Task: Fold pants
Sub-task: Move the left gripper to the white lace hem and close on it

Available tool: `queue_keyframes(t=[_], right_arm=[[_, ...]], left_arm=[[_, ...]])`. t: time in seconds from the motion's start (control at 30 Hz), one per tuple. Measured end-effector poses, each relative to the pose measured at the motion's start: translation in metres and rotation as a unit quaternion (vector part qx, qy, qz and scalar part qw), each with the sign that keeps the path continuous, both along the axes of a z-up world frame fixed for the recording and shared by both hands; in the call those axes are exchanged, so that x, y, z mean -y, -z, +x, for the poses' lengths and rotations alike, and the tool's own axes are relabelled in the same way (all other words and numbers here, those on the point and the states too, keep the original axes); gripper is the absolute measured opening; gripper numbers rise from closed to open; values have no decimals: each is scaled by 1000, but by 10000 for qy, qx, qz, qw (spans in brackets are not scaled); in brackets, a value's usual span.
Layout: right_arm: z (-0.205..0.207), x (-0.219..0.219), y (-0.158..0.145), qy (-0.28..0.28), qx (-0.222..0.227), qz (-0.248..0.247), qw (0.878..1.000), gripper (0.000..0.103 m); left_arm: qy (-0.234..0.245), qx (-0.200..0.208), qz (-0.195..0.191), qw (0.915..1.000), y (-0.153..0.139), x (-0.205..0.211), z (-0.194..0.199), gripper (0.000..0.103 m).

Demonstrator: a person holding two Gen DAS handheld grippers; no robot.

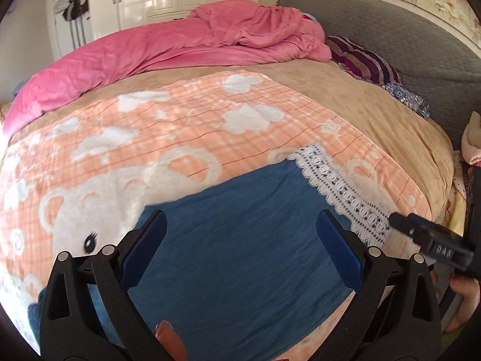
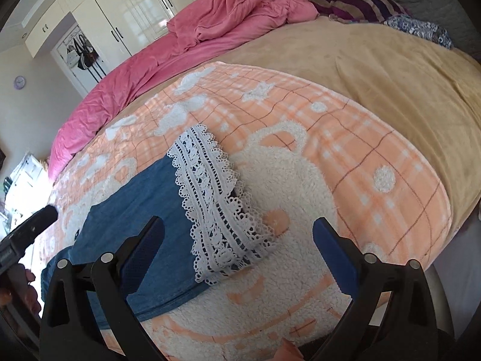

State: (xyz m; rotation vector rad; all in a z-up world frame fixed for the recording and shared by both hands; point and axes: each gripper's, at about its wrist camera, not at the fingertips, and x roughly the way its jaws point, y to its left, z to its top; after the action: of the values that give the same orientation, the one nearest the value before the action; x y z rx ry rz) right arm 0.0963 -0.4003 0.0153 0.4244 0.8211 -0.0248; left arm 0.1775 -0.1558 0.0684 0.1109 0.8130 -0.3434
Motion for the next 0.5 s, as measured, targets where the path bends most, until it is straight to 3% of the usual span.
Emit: queue_keyframes(t=[0.17, 0.33, 0.5], right_arm=[[6, -8, 13, -278, -332, 304, 9986, 98], [6, -14, 10, -296, -263, 41, 9992, 98], [6, -13, 11, -87, -303, -220, 9993, 98]], left_arm=[[426, 162, 252, 9986, 7, 41, 20, 94], [806, 52, 380, 9960, 22, 69, 39, 94], [836, -143, 450, 9954, 36, 78, 59, 94]])
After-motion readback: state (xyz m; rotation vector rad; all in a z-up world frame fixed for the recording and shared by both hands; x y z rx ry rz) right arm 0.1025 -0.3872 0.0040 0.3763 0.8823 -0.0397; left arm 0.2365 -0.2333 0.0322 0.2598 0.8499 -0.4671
